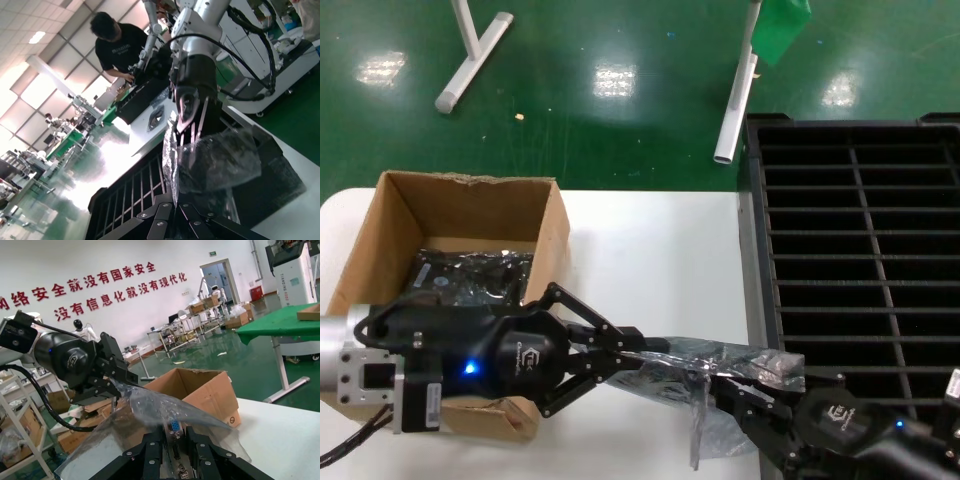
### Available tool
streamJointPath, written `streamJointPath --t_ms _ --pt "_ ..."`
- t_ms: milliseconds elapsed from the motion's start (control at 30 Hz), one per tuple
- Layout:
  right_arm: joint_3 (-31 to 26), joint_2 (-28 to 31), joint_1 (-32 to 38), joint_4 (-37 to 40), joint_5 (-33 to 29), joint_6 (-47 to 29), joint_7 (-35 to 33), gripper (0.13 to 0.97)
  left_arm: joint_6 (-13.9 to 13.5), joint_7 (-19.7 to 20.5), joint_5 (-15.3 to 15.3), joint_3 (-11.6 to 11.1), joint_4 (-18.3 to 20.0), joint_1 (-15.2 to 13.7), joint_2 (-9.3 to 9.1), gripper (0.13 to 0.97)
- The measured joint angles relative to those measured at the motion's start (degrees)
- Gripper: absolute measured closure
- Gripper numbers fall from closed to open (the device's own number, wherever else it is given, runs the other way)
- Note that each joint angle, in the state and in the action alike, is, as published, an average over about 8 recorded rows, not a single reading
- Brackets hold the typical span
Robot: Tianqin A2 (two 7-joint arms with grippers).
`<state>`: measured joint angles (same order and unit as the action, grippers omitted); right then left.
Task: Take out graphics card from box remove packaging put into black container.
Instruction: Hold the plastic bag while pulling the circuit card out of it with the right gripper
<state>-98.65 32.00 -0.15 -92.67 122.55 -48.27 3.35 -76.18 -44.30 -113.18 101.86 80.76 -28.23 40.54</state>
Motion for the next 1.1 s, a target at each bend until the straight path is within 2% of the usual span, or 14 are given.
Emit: streamJointPath --t_ms 500,1100 --pt "0.4 0.5 -1.0 -0.7 0.1 0.3 0.2 0.866 -0.2 -0.7 1.3 1.0 -2.2 -0.8 0.22 0.955" --pt "-0.3 -0.3 -0.9 -0.6 -0.9 0.9 -0.8 0.871 -0.5 -0.6 0.6 0.5 -1.3 -0.2 0.64 0.955"
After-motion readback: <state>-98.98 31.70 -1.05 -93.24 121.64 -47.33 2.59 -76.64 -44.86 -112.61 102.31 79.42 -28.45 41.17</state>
